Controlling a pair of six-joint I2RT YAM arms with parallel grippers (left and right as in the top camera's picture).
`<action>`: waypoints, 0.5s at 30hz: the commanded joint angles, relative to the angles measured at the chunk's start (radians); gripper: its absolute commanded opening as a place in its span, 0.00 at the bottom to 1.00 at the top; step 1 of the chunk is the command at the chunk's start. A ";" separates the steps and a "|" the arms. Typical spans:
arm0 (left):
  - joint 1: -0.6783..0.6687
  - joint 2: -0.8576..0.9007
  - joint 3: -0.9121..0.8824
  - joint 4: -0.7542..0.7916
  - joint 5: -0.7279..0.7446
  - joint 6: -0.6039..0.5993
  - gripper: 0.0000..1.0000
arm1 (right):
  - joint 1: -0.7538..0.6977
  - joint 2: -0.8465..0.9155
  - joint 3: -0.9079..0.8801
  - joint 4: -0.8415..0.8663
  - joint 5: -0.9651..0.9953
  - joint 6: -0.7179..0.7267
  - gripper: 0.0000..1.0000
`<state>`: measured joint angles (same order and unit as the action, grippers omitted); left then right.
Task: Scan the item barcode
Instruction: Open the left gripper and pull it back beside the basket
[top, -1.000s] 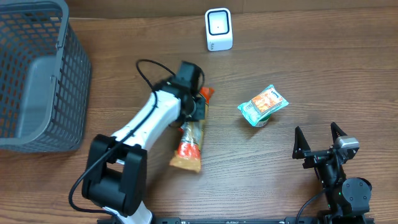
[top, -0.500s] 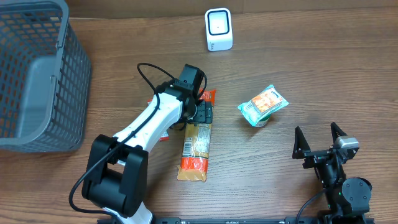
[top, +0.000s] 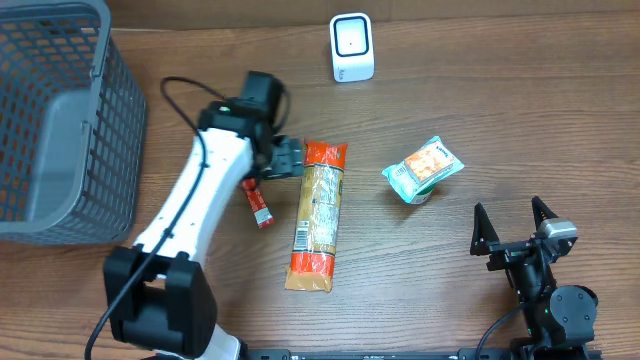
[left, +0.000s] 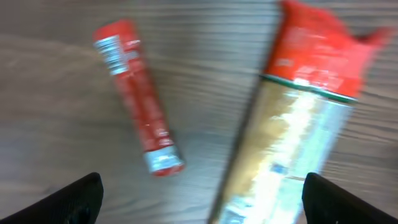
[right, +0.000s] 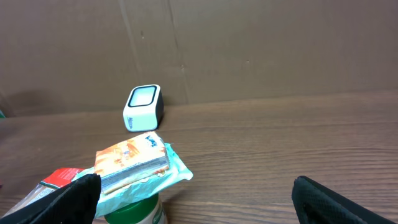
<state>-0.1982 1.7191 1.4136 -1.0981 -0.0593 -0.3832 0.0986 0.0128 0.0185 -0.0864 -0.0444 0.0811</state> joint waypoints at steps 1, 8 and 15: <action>0.091 -0.011 0.010 -0.020 -0.027 -0.004 0.93 | -0.003 -0.010 -0.011 0.005 0.001 -0.003 1.00; 0.241 -0.011 0.010 -0.028 -0.030 0.049 0.96 | -0.003 -0.010 -0.011 0.005 0.001 -0.003 1.00; 0.350 -0.011 0.010 -0.020 -0.037 0.034 1.00 | -0.003 -0.010 -0.011 0.005 0.001 -0.003 1.00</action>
<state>0.1204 1.7191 1.4136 -1.1206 -0.0853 -0.3561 0.0986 0.0128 0.0185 -0.0860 -0.0448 0.0814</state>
